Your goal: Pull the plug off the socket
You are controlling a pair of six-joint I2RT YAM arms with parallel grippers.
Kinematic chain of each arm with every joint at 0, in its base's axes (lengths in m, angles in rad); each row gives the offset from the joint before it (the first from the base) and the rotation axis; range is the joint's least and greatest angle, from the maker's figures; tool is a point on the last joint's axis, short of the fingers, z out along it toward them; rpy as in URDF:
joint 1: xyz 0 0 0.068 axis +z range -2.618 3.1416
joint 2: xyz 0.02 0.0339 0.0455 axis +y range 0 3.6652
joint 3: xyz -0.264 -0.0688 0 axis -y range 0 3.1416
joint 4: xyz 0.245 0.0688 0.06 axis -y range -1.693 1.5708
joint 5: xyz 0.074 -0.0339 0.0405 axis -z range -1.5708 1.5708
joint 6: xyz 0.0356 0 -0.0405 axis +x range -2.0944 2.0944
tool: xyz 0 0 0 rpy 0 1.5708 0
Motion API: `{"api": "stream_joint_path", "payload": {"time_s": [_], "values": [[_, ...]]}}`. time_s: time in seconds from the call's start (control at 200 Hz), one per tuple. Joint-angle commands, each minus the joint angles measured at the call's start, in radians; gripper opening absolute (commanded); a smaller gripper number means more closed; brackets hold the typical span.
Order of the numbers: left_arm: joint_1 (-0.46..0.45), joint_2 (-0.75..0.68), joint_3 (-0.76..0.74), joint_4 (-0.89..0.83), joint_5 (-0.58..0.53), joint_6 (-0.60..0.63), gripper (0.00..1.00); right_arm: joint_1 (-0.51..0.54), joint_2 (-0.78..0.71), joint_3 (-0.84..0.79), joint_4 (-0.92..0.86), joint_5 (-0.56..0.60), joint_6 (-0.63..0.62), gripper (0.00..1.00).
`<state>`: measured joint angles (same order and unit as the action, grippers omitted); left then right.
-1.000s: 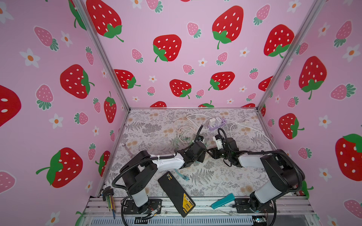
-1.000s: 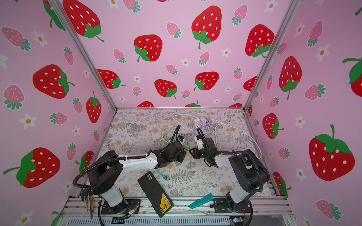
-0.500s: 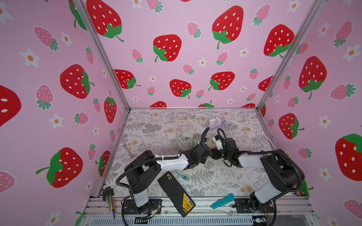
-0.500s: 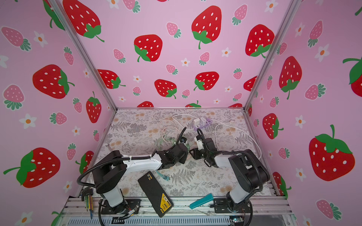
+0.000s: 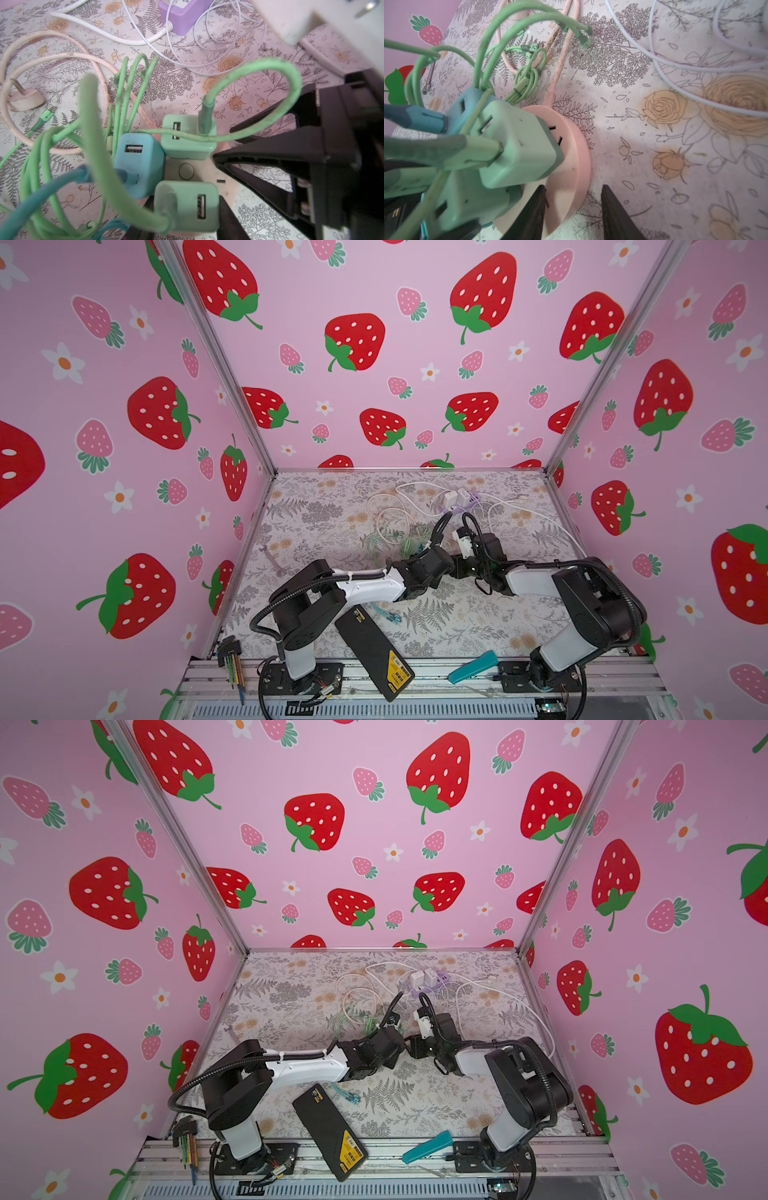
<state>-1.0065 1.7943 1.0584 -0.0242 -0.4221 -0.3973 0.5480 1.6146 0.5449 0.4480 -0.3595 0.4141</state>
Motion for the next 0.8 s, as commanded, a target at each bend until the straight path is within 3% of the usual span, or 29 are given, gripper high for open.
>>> {"api": "stream_joint_path", "payload": {"time_s": [0.0, 0.355, 0.796], "values": [[0.019, -0.003, -0.022, 0.077, 0.069, -0.055, 0.23, 0.015, 0.024, -0.035, -0.134, 0.005, -0.023, 0.46], [0.055, -0.016, -0.065, 0.144, 0.162, -0.121, 0.23, 0.026, 0.015, -0.036, -0.13, -0.001, -0.031, 0.5], [0.058, -0.012, -0.05, 0.119, 0.134, -0.098, 0.23, 0.042, 0.019, -0.032, -0.145, 0.024, -0.042, 0.49]]}}
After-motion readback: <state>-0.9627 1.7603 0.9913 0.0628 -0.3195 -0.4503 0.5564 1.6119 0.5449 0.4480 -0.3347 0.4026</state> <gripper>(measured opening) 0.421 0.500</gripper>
